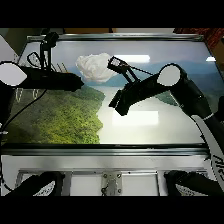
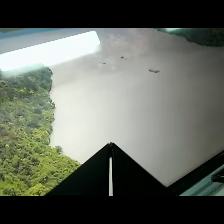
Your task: Fold the clothes and pants, and hang the long-sleeved shirts on hangers.
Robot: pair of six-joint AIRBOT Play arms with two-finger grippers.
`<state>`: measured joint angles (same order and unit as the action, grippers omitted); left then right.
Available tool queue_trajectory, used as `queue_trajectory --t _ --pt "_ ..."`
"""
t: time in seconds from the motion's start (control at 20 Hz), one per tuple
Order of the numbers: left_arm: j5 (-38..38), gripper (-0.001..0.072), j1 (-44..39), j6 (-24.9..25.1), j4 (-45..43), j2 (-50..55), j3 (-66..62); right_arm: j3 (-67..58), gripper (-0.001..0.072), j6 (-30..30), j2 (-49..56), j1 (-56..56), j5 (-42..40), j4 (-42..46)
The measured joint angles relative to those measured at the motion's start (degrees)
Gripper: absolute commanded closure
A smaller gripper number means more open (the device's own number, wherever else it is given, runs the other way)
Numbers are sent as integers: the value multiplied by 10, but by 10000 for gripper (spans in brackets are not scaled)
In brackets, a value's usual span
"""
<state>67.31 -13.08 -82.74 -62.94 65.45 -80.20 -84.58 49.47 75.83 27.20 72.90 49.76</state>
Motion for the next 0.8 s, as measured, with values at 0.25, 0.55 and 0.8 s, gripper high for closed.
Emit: queue_trajectory --t 0.25,0.55,0.8 --pt "0 694 0 0 0 0 0 0 687 0 0 0 0 0" --pt "-16 -13 0 -1 1 0 0 0 687 0 0 0 0 0" --pt "-103 -13 10 -1 -2 43 -24 0 687 0 0 0 0 0"
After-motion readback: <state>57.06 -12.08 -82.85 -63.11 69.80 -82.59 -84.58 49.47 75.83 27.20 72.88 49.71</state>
